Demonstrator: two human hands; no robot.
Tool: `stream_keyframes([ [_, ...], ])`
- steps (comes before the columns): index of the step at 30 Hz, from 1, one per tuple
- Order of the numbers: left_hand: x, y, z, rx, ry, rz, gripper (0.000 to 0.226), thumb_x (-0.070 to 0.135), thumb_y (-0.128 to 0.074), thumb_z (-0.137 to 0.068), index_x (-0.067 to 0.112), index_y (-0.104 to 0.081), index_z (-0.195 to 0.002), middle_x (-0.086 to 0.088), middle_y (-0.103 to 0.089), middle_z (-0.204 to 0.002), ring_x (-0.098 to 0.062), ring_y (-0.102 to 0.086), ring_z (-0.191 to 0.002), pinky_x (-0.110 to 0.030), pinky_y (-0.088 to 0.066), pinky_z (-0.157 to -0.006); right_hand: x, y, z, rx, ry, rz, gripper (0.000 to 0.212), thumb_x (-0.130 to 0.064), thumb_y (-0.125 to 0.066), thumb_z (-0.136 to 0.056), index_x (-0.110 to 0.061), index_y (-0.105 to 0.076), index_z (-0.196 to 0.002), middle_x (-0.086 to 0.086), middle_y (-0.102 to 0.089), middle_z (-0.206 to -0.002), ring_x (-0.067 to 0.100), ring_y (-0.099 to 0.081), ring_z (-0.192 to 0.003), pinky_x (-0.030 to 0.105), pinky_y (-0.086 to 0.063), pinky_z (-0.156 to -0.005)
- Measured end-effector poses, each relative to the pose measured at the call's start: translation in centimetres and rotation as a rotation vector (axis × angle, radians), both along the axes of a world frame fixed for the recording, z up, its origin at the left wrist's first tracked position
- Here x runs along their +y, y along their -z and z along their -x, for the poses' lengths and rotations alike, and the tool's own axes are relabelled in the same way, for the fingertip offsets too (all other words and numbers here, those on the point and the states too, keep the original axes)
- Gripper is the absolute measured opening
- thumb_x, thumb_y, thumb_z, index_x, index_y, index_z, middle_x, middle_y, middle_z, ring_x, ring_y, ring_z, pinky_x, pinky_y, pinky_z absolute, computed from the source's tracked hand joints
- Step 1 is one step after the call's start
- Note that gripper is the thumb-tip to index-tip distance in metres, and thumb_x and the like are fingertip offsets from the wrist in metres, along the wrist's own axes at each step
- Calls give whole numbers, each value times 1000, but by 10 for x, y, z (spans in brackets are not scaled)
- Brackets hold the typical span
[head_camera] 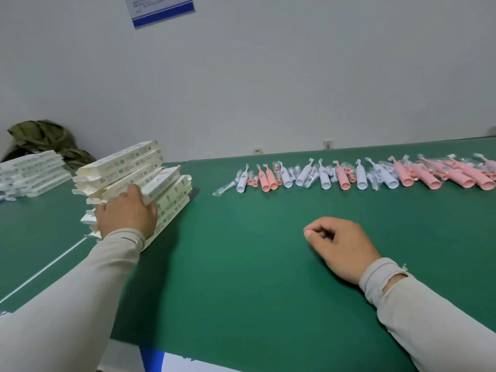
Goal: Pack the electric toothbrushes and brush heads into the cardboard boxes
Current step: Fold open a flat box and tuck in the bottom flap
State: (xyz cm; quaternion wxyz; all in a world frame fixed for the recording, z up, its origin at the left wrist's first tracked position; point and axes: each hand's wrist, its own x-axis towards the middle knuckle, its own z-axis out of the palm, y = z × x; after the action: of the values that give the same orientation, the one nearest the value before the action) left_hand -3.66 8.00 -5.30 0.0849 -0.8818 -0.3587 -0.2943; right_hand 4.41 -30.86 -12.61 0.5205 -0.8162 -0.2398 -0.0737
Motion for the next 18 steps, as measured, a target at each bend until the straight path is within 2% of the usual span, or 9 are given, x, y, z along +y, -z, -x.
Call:
stream_keyframes([
  [3,-20,-5,-2,-281,123,11,27,39,-53,-97,15,-51,-107,-17,-66,-88,-40,-62,-82,-46,-44,-77,0,0,-1,-16,12,-25,17,-18,-72,-87,-28,-72,-74,-25,-66,-68,-5,-55,-57,6,-42,-61],
  [5,-52,-5,-8,-424,351,196,20,42,-53,-97,26,-49,-109,-2,-62,-87,-30,-59,-75,-39,-46,-71,3,-3,-2,-3,20,-104,16,-17,-72,-88,-28,-72,-76,-24,-67,-68,-5,-55,-57,6,-42,-62],
  [7,-101,1,-19,-502,616,389,21,43,-55,-95,35,-54,-114,7,-64,-92,-21,-62,-80,-34,-49,-74,5,-10,-4,105,7,-286,9,-19,-71,-90,-26,-72,-85,-11,-73,-78,0,-60,-61,16,-49,-63],
  [8,-129,8,-25,-519,734,457,27,40,-58,-94,35,-57,-121,7,-66,-99,-20,-63,-87,-33,-50,-79,5,-15,-3,192,-12,-400,4,-22,-69,-92,-25,-71,-92,-1,-75,-87,5,-66,-66,21,-53,-63],
  [10,-188,24,-37,-480,935,528,38,33,-62,-95,33,-59,-132,6,-65,-120,-15,-61,-107,-32,-49,-94,-1,-24,-4,349,-53,-593,12,-32,-65,-96,-26,-66,-106,5,-75,-104,13,-73,-81,28,-58,-68],
  [12,-242,37,-49,-362,1080,448,41,30,-62,-95,30,-57,-136,8,-59,-131,-11,-54,-118,-34,-45,-103,-10,-28,-6,456,-104,-742,24,-40,-58,-98,-25,-63,-117,5,-73,-115,18,-74,-96,34,-60,-79],
  [15,-293,44,-61,-184,1258,409,55,31,-61,-90,31,-49,-144,5,-48,-143,-14,-45,-131,-34,-39,-110,-24,-33,-9,485,-52,-911,24,-27,-52,-103,-14,-66,-118,10,-74,-113,18,-72,-94,36,-59,-80],
  [16,-297,47,-61,-167,1318,502,61,32,-61,-86,30,-46,-146,5,-45,-146,-12,-42,-134,-29,-36,-112,-24,-35,-11,491,-5,-938,23,-21,-50,-104,-12,-68,-115,9,-75,-109,18,-73,-90,35,-60,-77],
  [18,-301,51,-61,-301,1369,884,63,27,-60,-85,22,-45,-146,7,-51,-141,-5,-48,-130,-21,-39,-106,-30,-38,-16,530,56,-971,23,-14,-47,-103,-9,-69,-108,8,-77,-101,19,-73,-83,38,-60,-74],
])
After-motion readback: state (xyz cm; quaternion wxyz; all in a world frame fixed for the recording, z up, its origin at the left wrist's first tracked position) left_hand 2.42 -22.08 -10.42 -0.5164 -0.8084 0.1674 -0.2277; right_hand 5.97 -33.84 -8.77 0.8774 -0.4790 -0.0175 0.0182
